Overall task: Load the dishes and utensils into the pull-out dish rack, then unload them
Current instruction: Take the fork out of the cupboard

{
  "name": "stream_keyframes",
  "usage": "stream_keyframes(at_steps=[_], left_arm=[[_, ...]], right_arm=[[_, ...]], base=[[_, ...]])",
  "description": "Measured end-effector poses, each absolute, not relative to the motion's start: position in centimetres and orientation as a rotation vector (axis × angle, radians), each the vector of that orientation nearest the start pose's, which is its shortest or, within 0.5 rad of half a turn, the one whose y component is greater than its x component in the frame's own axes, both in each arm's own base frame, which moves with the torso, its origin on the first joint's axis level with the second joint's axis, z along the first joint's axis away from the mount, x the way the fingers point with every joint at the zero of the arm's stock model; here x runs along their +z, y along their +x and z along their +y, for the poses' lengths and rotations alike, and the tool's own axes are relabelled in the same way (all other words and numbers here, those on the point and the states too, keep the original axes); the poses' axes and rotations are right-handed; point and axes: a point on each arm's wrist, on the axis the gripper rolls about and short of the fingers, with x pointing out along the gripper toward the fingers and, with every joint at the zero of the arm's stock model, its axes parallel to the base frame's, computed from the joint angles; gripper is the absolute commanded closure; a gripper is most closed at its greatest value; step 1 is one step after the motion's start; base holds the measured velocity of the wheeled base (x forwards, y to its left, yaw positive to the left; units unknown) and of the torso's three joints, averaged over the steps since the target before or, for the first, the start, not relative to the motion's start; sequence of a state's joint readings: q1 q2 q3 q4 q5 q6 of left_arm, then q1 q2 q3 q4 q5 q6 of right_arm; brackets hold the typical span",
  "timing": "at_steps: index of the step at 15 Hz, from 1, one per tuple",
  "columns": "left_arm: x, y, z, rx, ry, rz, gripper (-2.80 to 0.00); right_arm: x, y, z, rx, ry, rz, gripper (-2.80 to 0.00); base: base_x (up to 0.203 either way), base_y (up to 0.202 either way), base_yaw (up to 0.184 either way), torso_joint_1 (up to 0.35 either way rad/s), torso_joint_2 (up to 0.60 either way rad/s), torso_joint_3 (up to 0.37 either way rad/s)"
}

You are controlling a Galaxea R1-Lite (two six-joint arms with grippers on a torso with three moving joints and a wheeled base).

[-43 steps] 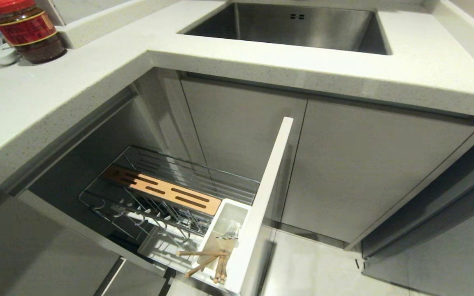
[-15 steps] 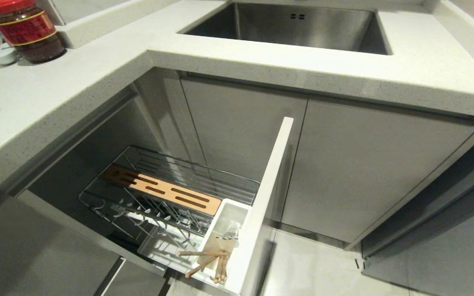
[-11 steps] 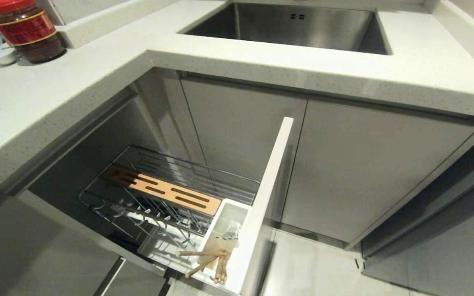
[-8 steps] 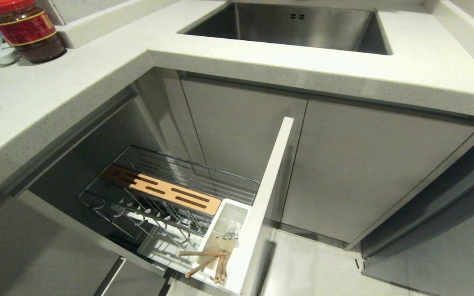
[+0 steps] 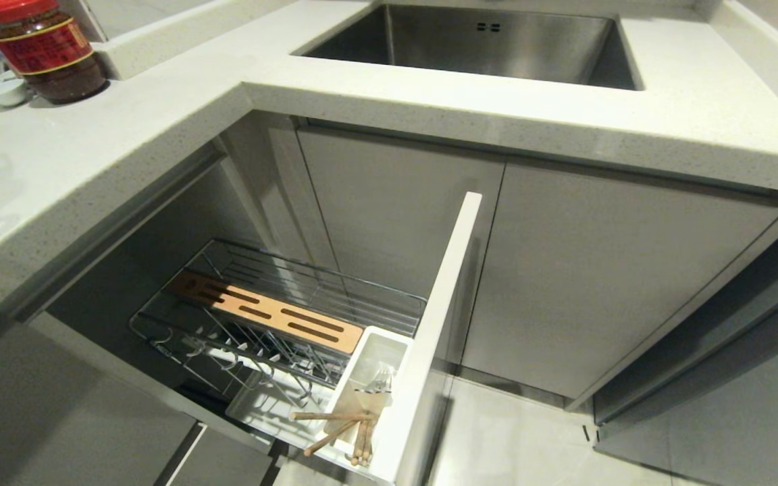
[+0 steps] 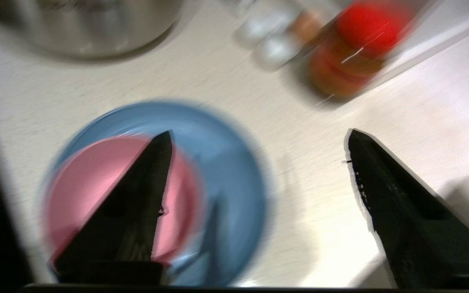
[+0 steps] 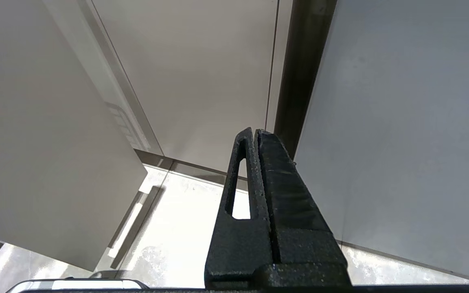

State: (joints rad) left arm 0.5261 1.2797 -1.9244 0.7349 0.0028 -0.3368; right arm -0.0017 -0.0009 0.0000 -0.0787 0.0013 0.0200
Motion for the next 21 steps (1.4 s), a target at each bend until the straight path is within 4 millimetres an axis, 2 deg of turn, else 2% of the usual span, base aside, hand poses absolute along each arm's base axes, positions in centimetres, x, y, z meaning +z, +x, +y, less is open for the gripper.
stream_keyframes(at_steps=[4, 6, 12, 14, 21], left_arm=[[45.9, 7.3, 2.9, 0.333, -0.487, -0.243, 0.0], [46.1, 6.3, 1.8, 0.211, -0.549, -0.307, 0.0], [45.0, 4.7, -0.4, -0.157, -0.648, -0.206, 0.0], [44.2, 5.2, -1.1, -0.264, -0.639, -0.129, 0.0], [38.8, 10.3, -5.2, -0.405, -0.394, 0.321, 0.0]], right_arm=[[8.4, -2.3, 0.0, 0.0, 0.02, -0.08, 0.0], [8.4, -2.3, 0.0, 0.0, 0.02, -0.08, 0.0], [8.3, -2.3, 0.0, 0.0, 0.02, -0.079, 0.0], [8.3, -2.3, 0.0, 0.0, 0.02, -0.079, 0.0], [8.4, -2.3, 0.0, 0.0, 0.02, -0.08, 0.0]], base=[[0.0, 0.0, 0.0, 0.0, 0.0, 0.0], [0.0, 0.0, 0.0, 0.0, 0.0, 0.0], [0.0, 0.0, 0.0, 0.0, 0.0, 0.0], [0.0, 0.0, 0.0, 0.0, 0.0, 0.0], [0.0, 0.0, 0.0, 0.0, 0.0, 0.0]])
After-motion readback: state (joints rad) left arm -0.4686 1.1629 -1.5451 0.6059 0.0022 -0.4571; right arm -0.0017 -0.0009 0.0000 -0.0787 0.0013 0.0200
